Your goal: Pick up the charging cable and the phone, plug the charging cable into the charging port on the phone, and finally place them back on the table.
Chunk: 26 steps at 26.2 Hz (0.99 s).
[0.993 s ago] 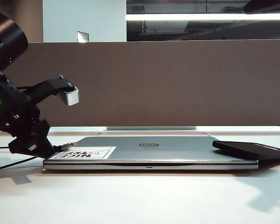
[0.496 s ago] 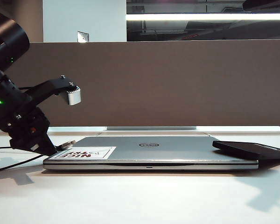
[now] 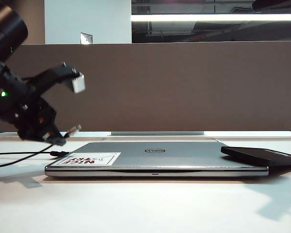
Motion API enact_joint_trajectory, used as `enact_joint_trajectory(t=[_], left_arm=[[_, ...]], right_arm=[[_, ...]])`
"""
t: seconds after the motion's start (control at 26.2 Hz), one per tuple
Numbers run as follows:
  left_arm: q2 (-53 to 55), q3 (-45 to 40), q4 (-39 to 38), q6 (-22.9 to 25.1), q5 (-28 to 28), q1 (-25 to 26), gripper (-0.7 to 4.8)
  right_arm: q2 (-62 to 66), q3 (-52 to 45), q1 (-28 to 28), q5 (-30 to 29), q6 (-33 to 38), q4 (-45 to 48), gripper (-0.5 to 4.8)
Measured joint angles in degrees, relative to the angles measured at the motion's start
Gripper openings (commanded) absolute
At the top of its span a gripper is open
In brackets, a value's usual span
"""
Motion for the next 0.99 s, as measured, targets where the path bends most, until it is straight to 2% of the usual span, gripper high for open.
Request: enact_joint_trajectory(t=[0.34,0.57,0.65,0.69,0.8,0.99], left_arm=[[-7.2,0.0,-0.9,-8.5,-0.1,-1.3,-0.07],[-10.2,0.0,-1.0,-16.0,0.0,-9.0,-0.07],[-10.6,0.0,-1.1,-20.7,0.0,-11.0,-0.07],[-10.8,0.0,-1.0,-24.0,0.0,-12.7,-0.07],[-10.9,0.0,-1.2,-28.2,0.1,-15.2,-0.07],[-11.1,2.6,-3.0,-35.9,0.1,-18.9,-0.07]], right_arm=[[0.0,0.0,0.0,1.3,7.3,0.0,-0.01],[0.0,0.8,0.0,5.6,13.9,-0.9,-0.01],[0.0,1.9,0.0,7.5,14.6,-1.9,-0.01],[0.0,2.9,0.0,9.6,14.8,-3.5,-0.01],[0.0,4.1,-0.1,12.6,14.8,-7.6,-0.01],[0.0,5.0,-2.6,14.1,16.7,-13.8,-0.01]])
